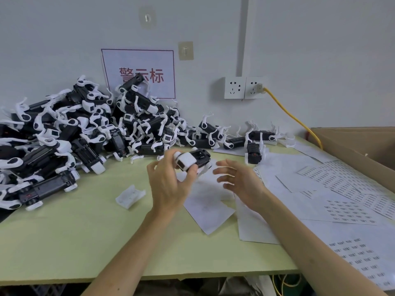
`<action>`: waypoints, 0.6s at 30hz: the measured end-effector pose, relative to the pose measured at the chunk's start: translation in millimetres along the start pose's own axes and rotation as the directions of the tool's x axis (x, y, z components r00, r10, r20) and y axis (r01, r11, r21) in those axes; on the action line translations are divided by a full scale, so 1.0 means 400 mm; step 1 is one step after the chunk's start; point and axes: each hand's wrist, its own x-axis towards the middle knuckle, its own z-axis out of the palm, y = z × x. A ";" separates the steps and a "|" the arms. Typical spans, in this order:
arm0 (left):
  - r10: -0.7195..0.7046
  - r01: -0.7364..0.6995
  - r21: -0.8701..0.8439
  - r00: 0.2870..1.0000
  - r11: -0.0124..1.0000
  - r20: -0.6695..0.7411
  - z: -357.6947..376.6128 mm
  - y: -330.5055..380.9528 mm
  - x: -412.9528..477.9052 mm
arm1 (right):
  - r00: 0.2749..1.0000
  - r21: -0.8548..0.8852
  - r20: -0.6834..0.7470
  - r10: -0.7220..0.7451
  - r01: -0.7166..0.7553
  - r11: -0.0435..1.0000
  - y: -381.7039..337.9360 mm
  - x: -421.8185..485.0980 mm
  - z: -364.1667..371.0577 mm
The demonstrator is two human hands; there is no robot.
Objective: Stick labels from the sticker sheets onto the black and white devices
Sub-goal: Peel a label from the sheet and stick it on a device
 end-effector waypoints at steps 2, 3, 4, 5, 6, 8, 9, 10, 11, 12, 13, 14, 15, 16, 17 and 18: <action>-0.208 0.204 -0.277 0.978 0.939 0.017 -0.013 -0.001 0.011 | 0.994 -0.026 -0.082 -0.077 0.076 0.997 0.000 0.003 -0.014; -0.316 0.310 -0.405 0.947 0.860 0.054 -0.017 0.001 0.018 | 0.991 -0.055 -0.088 -0.104 0.099 0.994 -0.001 0.002 -0.014; -0.395 0.393 -0.498 0.912 0.773 0.107 -0.018 0.001 0.025 | 0.991 -0.081 -0.068 -0.117 0.111 0.990 -0.001 -0.001 -0.011; -0.443 0.462 -0.547 0.879 0.698 0.176 -0.019 -0.004 0.031 | 0.993 -0.101 -0.029 -0.117 0.114 0.988 -0.002 -0.005 -0.004; -0.468 0.521 -0.569 0.847 0.636 0.253 -0.020 -0.006 0.035 | 0.994 -0.115 0.026 -0.108 0.110 0.987 -0.002 -0.009 0.005; -0.501 0.640 -0.575 0.764 0.509 0.407 -0.024 0.001 0.038 | 0.983 -0.114 0.166 -0.083 0.103 0.988 0.000 -0.020 0.018; -0.516 0.696 -0.554 0.715 0.457 0.472 -0.026 0.004 0.038 | 0.969 -0.102 0.238 -0.068 0.094 0.990 -0.001 -0.026 0.023; -0.522 0.740 -0.529 0.670 0.415 0.528 -0.027 0.006 0.039 | 0.952 -0.085 0.302 -0.048 0.077 0.993 -0.004 -0.033 0.027; -0.521 0.777 -0.505 0.628 0.376 0.578 -0.030 0.008 0.042 | 0.936 -0.068 0.350 -0.026 0.053 0.996 -0.008 -0.039 0.028; -0.514 0.810 -0.477 0.586 0.342 0.626 -0.034 0.008 0.045 | 0.924 -0.054 0.382 -0.007 0.030 0.998 -0.011 -0.043 0.028; -0.502 0.841 -0.442 0.541 0.313 0.674 -0.039 0.008 0.048 | 0.917 -0.041 0.399 0.011 0.006 0.999 -0.013 -0.043 0.027; -0.486 0.868 -0.404 0.496 0.288 0.720 -0.044 0.007 0.050 | 0.917 -0.028 0.399 0.027 -0.018 0.999 -0.013 -0.041 0.025; -0.464 0.890 -0.368 0.454 0.269 0.760 -0.048 0.006 0.051 | 0.920 -0.013 0.390 0.040 -0.038 0.999 -0.014 -0.039 0.024; -0.441 0.907 -0.335 0.417 0.256 0.794 -0.049 0.005 0.051 | 0.923 0.006 0.381 0.047 -0.053 0.999 -0.013 -0.037 0.022; -0.421 0.919 -0.312 0.389 0.242 0.820 -0.050 0.003 0.050 | 0.926 0.030 0.374 0.047 -0.063 0.998 -0.013 -0.034 0.022; -0.404 0.929 -0.300 0.365 0.216 0.839 -0.049 0.001 0.050 | 0.931 0.062 0.363 0.041 -0.068 0.996 -0.012 -0.032 0.022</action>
